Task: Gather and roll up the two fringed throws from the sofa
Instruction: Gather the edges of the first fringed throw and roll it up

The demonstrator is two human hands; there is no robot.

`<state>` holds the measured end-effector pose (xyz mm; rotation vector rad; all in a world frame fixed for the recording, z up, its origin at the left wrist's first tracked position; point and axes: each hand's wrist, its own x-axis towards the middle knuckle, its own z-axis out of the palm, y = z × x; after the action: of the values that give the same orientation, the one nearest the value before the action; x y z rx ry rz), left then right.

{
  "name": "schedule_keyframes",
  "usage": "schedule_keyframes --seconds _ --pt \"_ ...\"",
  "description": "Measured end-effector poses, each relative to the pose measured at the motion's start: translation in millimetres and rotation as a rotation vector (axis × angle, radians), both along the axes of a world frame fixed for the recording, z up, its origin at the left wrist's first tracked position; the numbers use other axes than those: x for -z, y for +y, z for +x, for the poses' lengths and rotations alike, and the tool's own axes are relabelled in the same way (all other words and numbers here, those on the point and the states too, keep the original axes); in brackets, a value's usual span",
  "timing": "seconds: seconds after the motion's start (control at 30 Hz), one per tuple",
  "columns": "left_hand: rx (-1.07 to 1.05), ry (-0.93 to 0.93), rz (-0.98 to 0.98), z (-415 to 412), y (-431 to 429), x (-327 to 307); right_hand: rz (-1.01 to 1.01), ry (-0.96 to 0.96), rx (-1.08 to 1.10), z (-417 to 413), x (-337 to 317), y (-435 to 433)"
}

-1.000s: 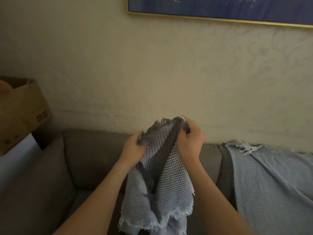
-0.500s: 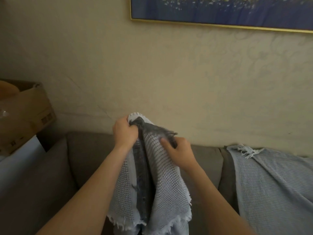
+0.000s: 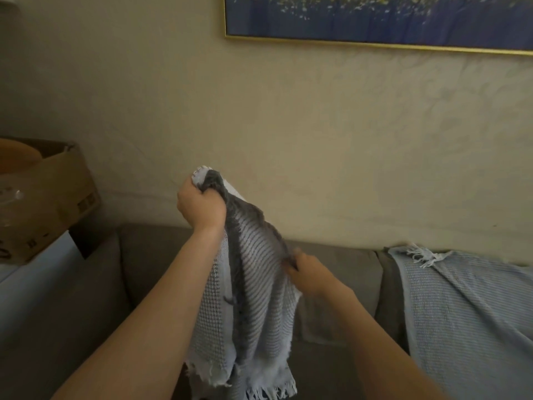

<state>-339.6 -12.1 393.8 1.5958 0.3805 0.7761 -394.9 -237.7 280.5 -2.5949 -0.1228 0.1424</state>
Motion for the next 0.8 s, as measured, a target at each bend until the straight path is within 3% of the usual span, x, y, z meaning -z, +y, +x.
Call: schedule_keyframes --seconds 0.07,0.13,0.17,0.27,0.4,0.47,0.57,0.67,0.8 --pt "-0.027 0.023 -0.021 -2 0 2 -0.168 -0.184 0.239 2 -4 -9" --pt "-0.048 0.022 -0.045 -3 0 5 -0.015 -0.400 0.393 -3 -3 -12" --pt "-0.055 0.018 -0.058 -3 1 7 0.077 -0.464 0.363 -7 -1 -12" --pt "-0.061 0.023 -0.094 -3 3 9 0.285 -0.388 0.134 -14 16 -15" --pt "-0.006 -0.004 -0.102 -6 -1 9 0.386 -0.464 0.270 -25 38 -18" --pt "0.027 0.001 -0.139 -8 -7 8 0.317 -0.522 0.302 -31 40 -16" --pt "0.067 -0.022 -0.184 -11 -16 5 -0.031 -0.653 0.169 -37 45 -12" --pt "0.103 -0.033 -0.204 -10 -21 2 -0.254 -0.532 0.051 -35 56 -12" --pt "0.140 -0.016 -0.208 -11 -28 4 -0.077 -0.237 0.019 -27 61 1"
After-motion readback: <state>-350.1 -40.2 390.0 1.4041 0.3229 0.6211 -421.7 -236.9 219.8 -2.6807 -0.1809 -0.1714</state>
